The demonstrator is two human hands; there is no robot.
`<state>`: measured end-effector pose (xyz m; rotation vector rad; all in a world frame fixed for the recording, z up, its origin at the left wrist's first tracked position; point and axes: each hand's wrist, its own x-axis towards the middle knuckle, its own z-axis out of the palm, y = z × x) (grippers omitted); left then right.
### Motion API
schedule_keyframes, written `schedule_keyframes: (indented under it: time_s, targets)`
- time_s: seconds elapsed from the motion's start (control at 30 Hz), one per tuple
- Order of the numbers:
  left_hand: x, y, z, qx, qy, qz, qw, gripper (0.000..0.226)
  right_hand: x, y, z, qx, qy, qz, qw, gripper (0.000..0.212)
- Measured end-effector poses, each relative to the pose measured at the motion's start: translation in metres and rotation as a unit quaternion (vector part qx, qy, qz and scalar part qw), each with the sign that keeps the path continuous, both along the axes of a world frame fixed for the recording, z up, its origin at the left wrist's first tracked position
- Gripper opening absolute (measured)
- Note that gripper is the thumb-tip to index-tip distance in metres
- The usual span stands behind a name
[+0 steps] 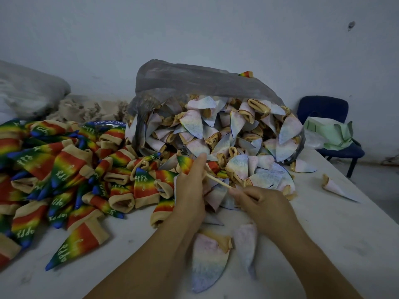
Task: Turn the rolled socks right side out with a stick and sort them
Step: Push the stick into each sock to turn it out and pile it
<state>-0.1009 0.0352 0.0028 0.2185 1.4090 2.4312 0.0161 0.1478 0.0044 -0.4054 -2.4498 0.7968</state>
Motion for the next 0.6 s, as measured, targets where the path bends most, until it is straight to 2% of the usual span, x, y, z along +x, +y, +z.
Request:
schedule_keyframes:
  time_s: [0.1, 0.23, 0.4, 0.6]
  targets:
    - [-0.004, -0.004, 0.004, 0.073, -0.003, -0.065, 0.995, 0.040, 0.005, 0.011, 0.001, 0.035, -0.025, -0.011, 0.999, 0.069]
    - [0.002, -0.005, 0.006, 0.055, 0.012, -0.110, 0.992, 0.049, 0.004, 0.008, 0.005, 0.062, -0.026, 0.003, 0.998, 0.067]
    - [0.010, 0.000, 0.010, -0.047, 0.036, -0.033, 0.998, 0.061, 0.000, -0.008, 0.002, 0.024, 0.009, 0.023, 0.999, 0.061]
    - [0.005, 0.005, 0.009, -0.101, 0.026, 0.058, 0.993, 0.064, -0.010, -0.037, -0.010, -0.044, 0.017, -0.051, 0.998, 0.054]
